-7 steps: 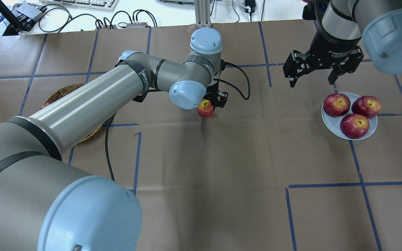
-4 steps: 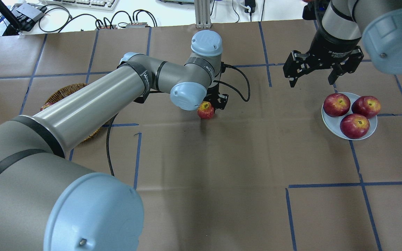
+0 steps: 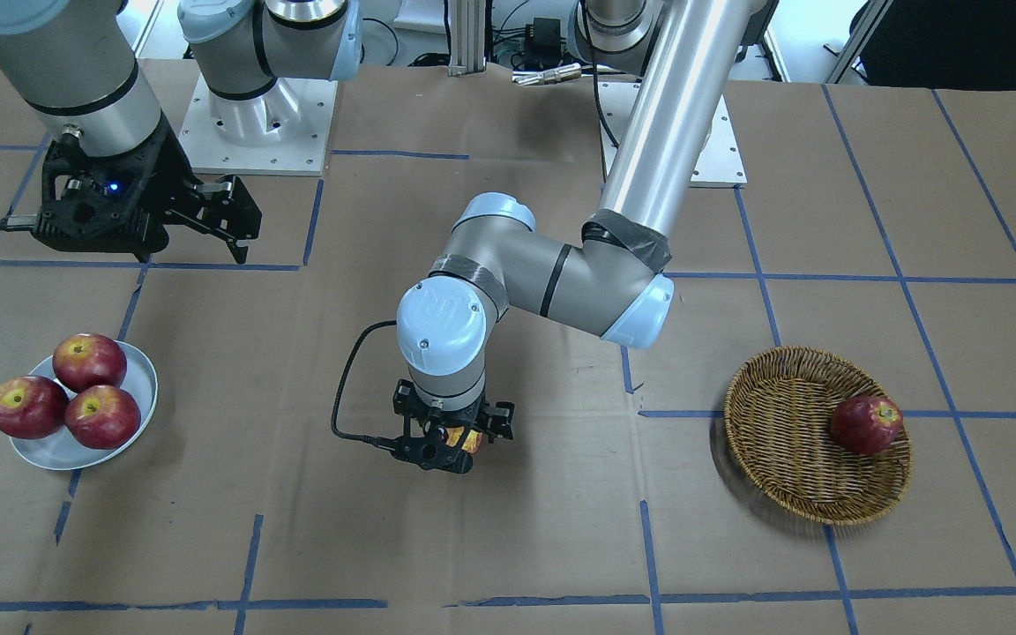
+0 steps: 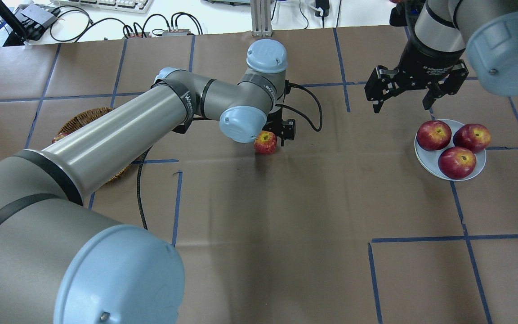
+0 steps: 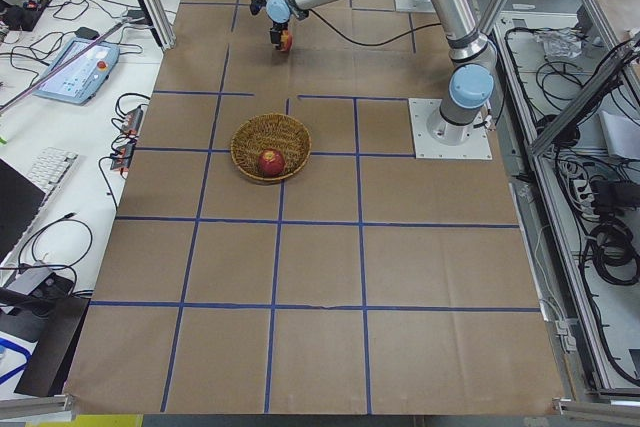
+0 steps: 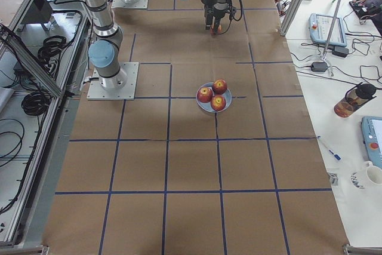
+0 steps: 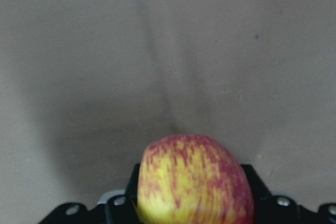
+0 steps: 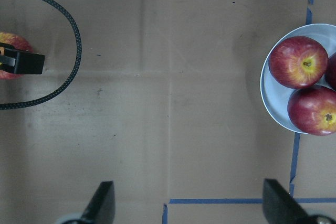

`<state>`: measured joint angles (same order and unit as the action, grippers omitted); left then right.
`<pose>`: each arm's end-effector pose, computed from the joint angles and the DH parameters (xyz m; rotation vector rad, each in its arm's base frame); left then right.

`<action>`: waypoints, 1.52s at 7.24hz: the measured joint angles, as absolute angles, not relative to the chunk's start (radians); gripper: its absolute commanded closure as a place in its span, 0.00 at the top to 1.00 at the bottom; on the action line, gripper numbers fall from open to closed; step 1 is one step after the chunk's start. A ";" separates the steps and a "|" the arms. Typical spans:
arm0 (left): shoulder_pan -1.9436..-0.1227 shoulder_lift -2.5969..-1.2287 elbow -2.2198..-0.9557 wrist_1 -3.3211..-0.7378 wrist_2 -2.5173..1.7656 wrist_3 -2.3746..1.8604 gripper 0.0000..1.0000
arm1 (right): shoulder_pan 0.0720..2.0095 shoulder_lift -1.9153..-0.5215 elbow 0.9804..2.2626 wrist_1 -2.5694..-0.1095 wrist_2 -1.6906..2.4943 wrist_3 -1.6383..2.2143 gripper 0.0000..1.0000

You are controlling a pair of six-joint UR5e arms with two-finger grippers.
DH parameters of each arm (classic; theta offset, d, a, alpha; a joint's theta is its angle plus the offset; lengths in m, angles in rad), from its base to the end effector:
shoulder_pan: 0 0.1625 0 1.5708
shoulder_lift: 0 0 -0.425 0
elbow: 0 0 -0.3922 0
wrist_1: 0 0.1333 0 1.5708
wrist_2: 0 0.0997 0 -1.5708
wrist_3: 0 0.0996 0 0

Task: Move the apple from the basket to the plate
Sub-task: 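Set the apple on the table, open the left gripper and withdraw it, then reach the right gripper to the apple on the table and grasp it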

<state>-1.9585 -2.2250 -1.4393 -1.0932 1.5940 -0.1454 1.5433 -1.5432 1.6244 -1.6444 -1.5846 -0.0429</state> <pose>-0.3835 -0.5926 0.2000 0.3763 3.0839 0.0581 0.1181 -0.5050 0.4552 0.0242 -3.1279 -0.0126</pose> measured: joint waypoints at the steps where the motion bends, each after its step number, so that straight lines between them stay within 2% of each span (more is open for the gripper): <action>1: -1.953 -2.182 -1.430 -1.145 1.593 -0.140 0.99 | 1.544 -1.543 1.624 -1.644 -1.585 -0.043 1.00; 3: -1.903 -2.024 -1.430 -1.311 1.592 -0.074 0.99 | 1.545 -1.543 1.624 -1.644 -1.586 -0.042 1.00; 7: -1.673 -1.668 -1.447 -1.649 1.589 0.178 0.99 | 1.568 -1.534 1.617 -1.667 -1.586 0.005 1.00; 9: -1.623 -1.596 -1.448 -1.718 1.589 0.187 0.99 | 1.665 -1.473 1.612 -1.766 -1.588 0.120 1.00; 11: -1.612 -1.585 -1.449 -1.722 1.587 0.181 0.99 | 1.791 -1.363 1.610 -1.913 -1.590 0.273 1.00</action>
